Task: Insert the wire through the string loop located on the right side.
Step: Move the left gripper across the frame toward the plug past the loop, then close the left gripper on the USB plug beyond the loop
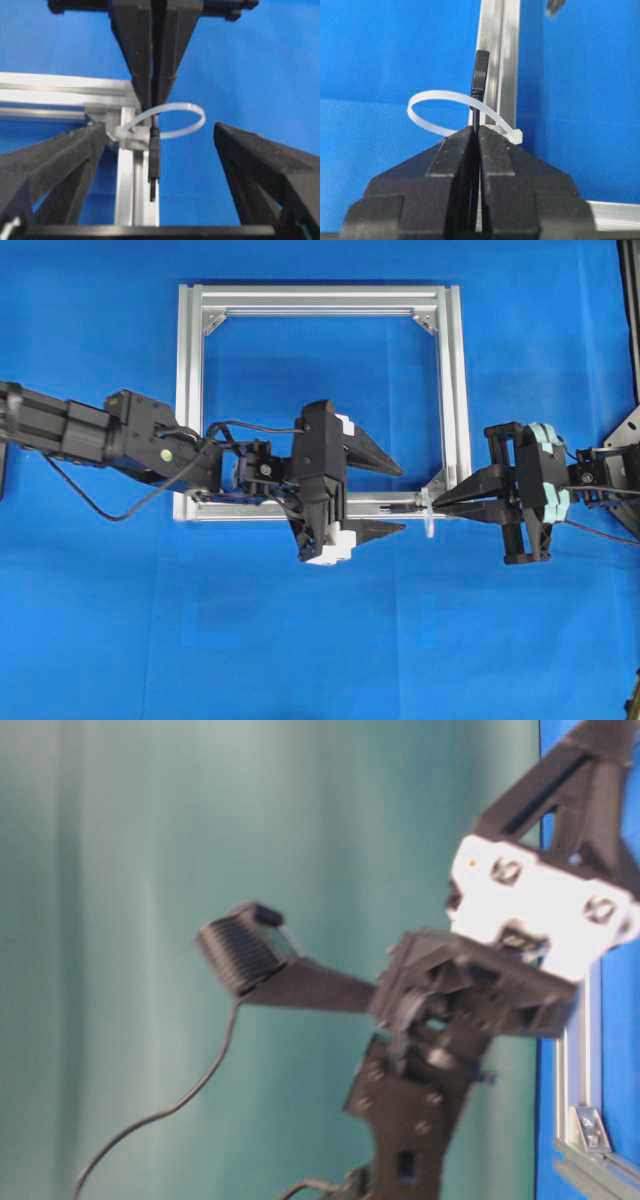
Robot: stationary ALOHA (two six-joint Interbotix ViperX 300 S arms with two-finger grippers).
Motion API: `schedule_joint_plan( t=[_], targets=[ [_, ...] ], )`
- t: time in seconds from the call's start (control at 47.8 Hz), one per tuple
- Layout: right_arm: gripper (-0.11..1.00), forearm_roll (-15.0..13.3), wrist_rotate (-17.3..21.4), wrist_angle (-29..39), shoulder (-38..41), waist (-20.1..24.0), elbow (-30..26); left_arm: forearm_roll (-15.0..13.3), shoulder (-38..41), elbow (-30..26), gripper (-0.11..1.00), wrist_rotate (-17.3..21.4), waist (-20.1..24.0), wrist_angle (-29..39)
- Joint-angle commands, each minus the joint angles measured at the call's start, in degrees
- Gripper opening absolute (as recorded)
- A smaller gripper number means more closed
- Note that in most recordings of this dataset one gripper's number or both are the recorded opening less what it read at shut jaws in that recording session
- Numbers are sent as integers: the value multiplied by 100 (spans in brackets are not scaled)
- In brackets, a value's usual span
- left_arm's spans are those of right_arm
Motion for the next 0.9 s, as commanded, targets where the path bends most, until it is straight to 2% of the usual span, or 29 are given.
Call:
schedule_joint_plan(
  t=[0.0,0.167,0.878],
  targets=[
    [-4,9,-9,-26,-35,0,-97,18,114,-237,91,9,18,-18],
    [-4,9,-9,-26,-26,-9,-97,18,369,-387,91,9,18,-18],
    [-4,-9,-9,-26,-26,0,-97,18,466,-501,90,0,18,272]
  ],
)
